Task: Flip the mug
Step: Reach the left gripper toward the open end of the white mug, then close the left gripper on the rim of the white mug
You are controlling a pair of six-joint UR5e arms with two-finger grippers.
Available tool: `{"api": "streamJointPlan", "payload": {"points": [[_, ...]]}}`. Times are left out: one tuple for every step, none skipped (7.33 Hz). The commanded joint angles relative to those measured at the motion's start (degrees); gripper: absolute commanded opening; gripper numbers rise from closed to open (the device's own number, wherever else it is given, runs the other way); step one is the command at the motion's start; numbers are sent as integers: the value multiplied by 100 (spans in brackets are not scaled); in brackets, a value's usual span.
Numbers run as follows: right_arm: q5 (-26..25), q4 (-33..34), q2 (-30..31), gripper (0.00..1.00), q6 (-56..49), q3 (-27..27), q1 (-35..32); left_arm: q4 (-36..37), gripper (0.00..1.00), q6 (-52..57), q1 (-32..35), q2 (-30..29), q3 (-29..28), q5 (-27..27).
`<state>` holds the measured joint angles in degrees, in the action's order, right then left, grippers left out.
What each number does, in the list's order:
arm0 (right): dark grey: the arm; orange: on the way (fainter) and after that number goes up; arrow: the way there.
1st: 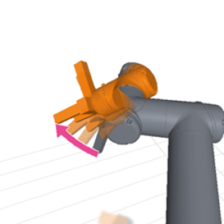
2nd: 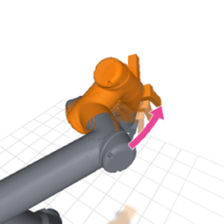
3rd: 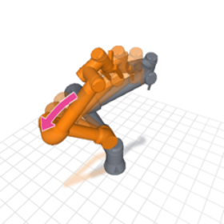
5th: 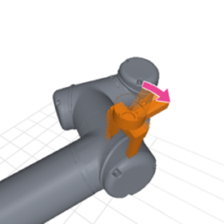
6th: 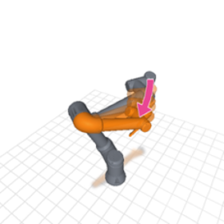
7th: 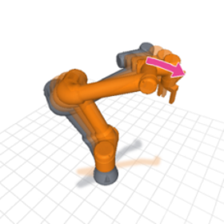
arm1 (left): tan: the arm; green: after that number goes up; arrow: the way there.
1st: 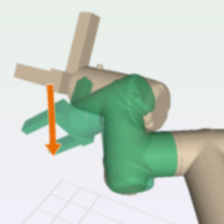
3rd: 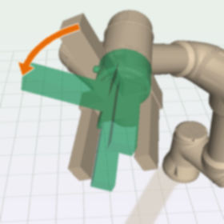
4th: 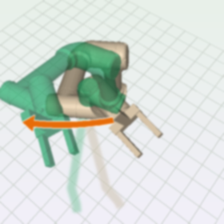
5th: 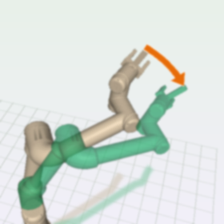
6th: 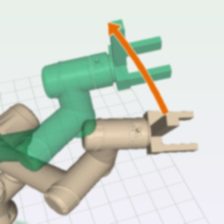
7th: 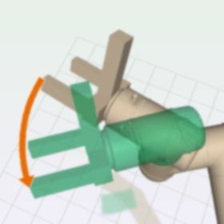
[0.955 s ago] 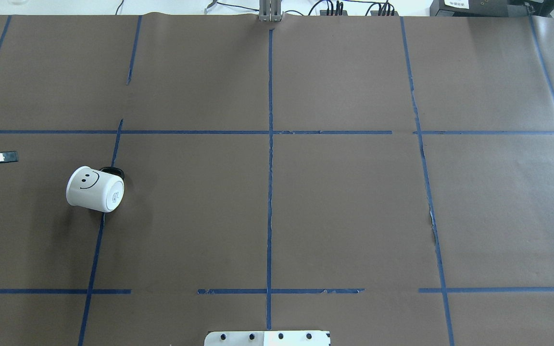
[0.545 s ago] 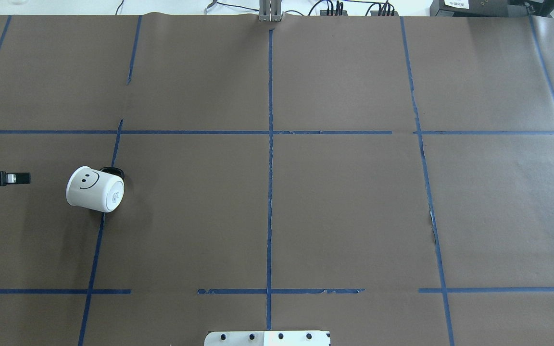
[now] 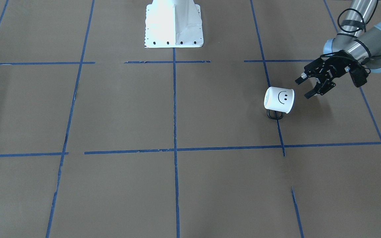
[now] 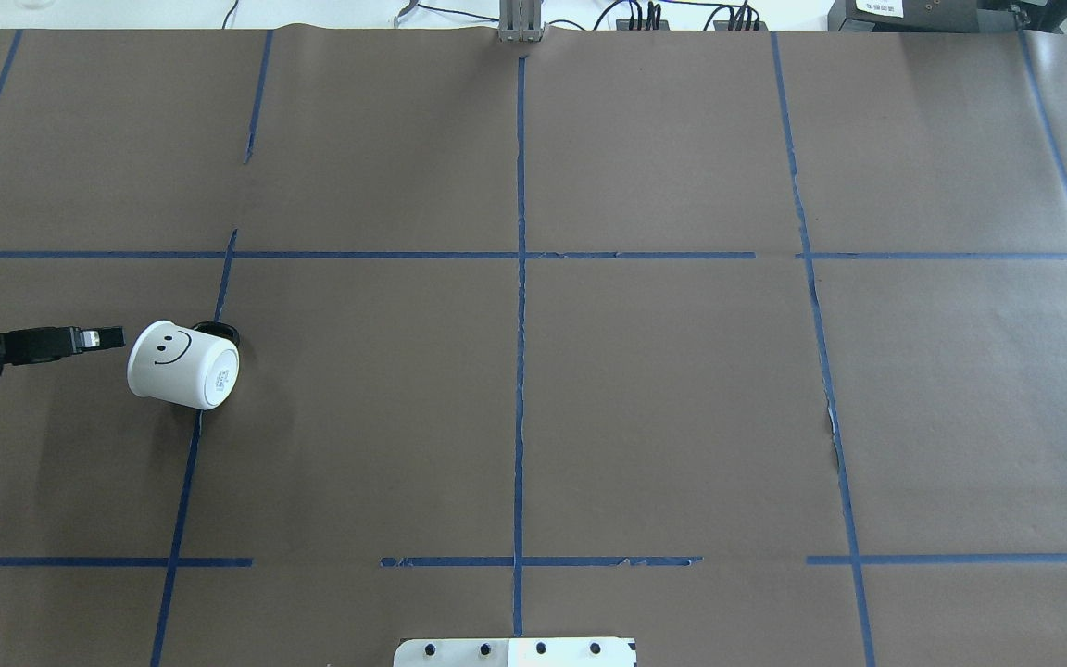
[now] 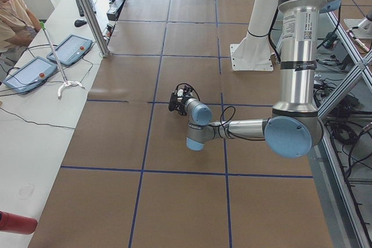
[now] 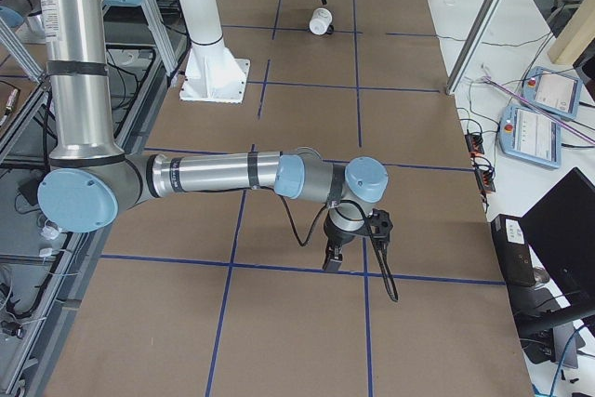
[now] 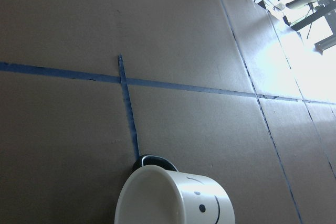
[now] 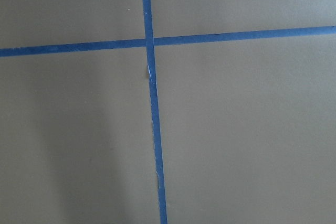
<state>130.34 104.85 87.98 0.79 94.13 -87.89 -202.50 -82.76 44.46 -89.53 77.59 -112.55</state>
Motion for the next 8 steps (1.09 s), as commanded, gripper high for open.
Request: {"api": "streamJointPlan", "payload": {"points": [[0,0,0,100,0,0,0,-412,100,-310,-638,-361,-304,837],[0,0,0,100,0,0,0,-457,100,-311,-727,-546,-472,858],[0,0,0,100,0,0,0,-466,100,-311,-728,-574,-499,858],[0,0,0,100,0,0,0,-466,88,-329,-728,-574,-500,832],[0,0,0,100,0,0,0,-457,68,-451,-728,-574,-500,797],[0,0,0,100,0,0,0,-457,6,-626,-711,-565,-465,300],[0,0,0,100,0,0,0,-466,0,-776,-667,-583,-421,26],[0,0,0,100,0,0,0,-466,0,-934,-615,-653,-421,-3]]}}
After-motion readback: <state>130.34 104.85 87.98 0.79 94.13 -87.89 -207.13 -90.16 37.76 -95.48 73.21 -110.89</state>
